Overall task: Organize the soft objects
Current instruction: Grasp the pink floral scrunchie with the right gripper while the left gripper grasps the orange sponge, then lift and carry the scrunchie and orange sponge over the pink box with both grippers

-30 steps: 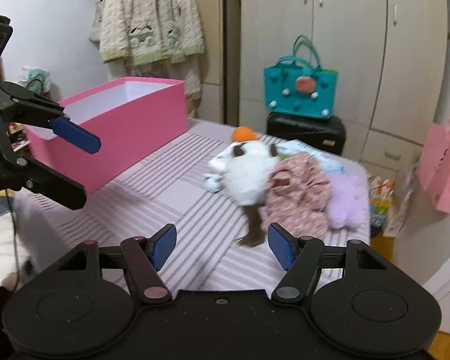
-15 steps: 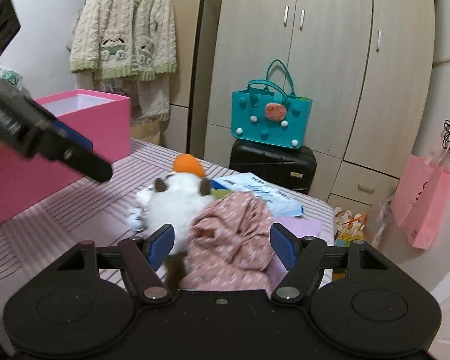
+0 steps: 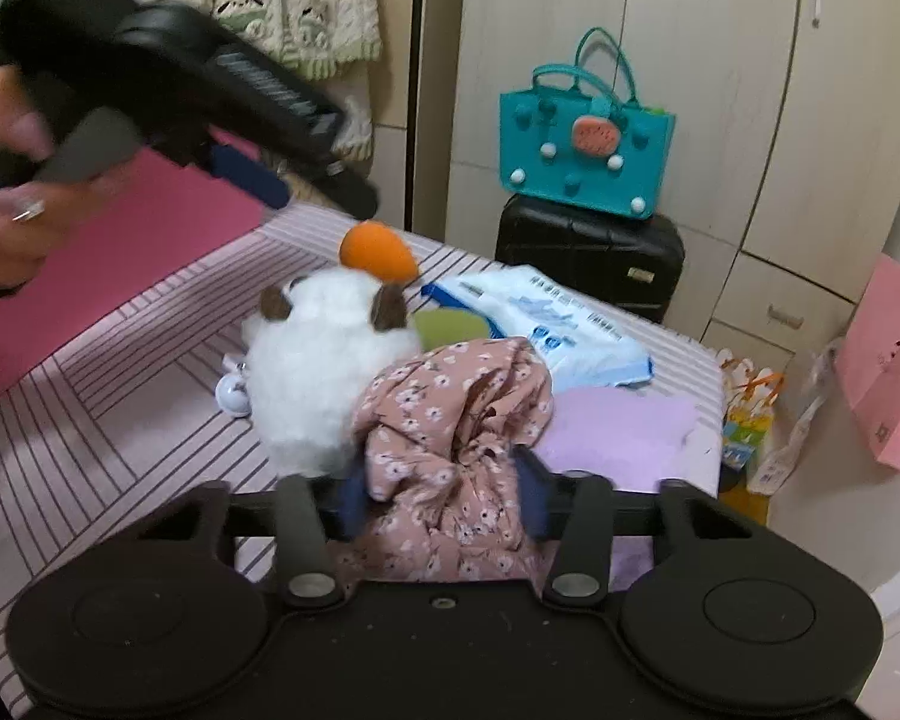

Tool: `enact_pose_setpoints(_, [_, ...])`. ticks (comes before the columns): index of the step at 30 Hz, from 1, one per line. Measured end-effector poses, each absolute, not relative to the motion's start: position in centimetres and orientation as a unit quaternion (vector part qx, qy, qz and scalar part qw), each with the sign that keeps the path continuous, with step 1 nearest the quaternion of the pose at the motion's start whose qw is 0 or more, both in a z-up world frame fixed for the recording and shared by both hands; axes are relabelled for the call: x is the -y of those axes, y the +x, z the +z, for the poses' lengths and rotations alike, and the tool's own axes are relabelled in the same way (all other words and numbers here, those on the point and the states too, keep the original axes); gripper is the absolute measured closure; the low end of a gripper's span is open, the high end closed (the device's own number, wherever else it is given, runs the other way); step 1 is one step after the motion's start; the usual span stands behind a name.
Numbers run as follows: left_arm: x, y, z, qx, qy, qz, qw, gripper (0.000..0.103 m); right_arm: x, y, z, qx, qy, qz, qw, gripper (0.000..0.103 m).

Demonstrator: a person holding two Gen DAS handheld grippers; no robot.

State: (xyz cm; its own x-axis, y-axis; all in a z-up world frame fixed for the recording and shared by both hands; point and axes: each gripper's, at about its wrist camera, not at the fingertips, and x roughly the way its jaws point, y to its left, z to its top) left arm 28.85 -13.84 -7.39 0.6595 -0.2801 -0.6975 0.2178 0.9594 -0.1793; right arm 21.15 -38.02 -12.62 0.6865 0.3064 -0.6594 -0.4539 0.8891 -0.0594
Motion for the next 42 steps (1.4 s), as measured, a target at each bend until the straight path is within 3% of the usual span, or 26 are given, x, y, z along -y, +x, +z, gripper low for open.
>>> enact_pose_setpoints(3, [13.7,30.2,-8.4,-0.400,-0.053,-0.112,0.908,0.035,37.7,21.0,-13.1,-0.343,-0.115,0.213,0.908,0.073])
enact_pose_setpoints(6, [14.2,31.5,-9.3,-0.406,-0.053,-0.092,0.908,0.035,37.6,20.8,-13.0,-0.343,-0.112,0.212,0.908,0.078])
enact_pose_setpoints(22, [16.5,32.6,-11.2,-0.379,-0.010,-0.064,0.923,0.035,38.0,21.4,-13.1,-0.351,-0.078,0.213,0.908,0.077])
enact_pose_setpoints(30, [16.4,32.8,-12.3,-0.389,-0.017,-0.069,0.919,0.058,38.1,21.3,-13.2,-0.348,-0.069,0.213,0.910,0.078])
enact_pose_setpoints(42, [17.0,31.1,-11.6,-0.364,0.011,-0.071,0.929,0.063,38.1,20.9,-12.5,-0.354,-0.051,0.210,0.910,0.082])
